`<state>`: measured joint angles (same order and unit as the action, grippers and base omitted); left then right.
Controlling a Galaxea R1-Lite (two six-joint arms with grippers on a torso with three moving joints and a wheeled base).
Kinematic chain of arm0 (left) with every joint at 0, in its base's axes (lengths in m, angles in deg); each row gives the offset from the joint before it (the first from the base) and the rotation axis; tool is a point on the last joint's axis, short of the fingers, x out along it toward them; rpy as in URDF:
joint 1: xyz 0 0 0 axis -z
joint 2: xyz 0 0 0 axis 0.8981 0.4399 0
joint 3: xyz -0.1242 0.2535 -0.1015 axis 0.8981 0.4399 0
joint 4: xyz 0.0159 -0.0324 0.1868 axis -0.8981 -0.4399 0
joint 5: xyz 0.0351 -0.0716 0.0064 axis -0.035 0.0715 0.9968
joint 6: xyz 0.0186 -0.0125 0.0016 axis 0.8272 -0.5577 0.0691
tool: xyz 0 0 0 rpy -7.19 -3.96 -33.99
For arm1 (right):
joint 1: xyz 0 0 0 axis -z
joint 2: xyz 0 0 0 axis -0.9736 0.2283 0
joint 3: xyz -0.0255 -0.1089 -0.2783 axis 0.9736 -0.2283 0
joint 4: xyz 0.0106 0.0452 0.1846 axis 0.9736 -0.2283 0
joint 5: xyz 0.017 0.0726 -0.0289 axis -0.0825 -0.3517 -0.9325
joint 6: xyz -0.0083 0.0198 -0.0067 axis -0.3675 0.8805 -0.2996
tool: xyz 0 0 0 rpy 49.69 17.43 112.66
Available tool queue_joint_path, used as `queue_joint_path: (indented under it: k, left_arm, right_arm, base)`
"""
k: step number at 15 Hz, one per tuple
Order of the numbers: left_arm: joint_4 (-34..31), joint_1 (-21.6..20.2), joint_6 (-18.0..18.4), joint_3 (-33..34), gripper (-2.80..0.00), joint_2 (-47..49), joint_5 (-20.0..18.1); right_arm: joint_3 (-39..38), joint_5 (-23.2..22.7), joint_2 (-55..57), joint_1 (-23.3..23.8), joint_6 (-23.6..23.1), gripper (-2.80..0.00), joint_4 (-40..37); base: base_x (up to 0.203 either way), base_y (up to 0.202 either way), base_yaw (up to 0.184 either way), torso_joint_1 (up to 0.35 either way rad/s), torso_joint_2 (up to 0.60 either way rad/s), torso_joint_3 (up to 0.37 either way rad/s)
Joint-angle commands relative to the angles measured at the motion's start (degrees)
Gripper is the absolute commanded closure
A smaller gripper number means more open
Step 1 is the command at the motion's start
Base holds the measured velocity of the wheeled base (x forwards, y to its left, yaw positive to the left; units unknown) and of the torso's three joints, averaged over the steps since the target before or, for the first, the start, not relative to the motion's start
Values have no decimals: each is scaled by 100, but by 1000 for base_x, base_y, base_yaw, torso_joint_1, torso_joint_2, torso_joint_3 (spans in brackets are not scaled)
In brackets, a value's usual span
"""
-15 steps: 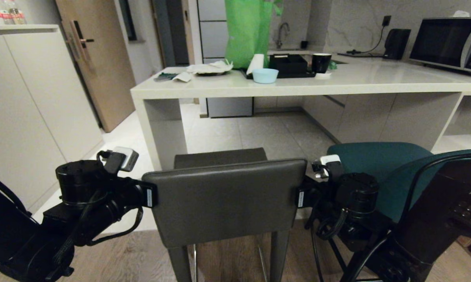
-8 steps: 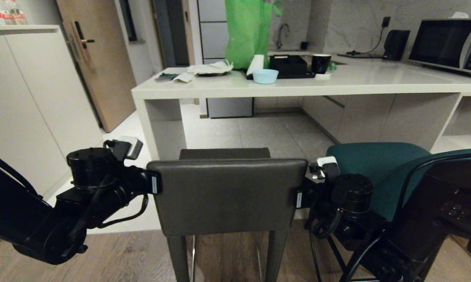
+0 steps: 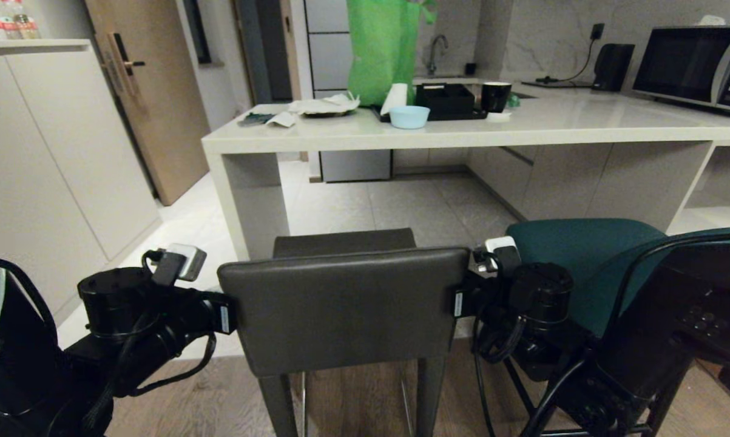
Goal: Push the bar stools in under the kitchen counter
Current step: Push the gray chair back under the dining table
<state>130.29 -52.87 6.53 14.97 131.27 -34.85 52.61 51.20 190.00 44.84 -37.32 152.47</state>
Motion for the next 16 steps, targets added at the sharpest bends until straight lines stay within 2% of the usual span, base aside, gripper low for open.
queue_joint_path:
  k: [1,6,9,13,16]
  left_arm:
    - [232,-26,17,42,0,332,2]
    - [231,154,27,-31,0,321,43]
    - [213,114,31,-66,0,262,44]
    - [205,49,22,-138,0,214,44]
    - [171,127,14,-163,0,179,44]
  right_arm:
    - [222,26,61,79,1,0,-76]
    - [1022,-49,98,200,-7,0,-858]
    - [749,-38,19,132,1,0,-818]
    - [-48,-50,-26,171,0,0,-227]
    - [459,-67,159,171,-269,0,-298]
  base:
    - [0,0,0,0,0,0]
    - [0,0,0,0,0,0]
    - [0,0,0,0,0,0]
    - [0,0,0,0,0,0]
    - [0,0,0,0,0,0]
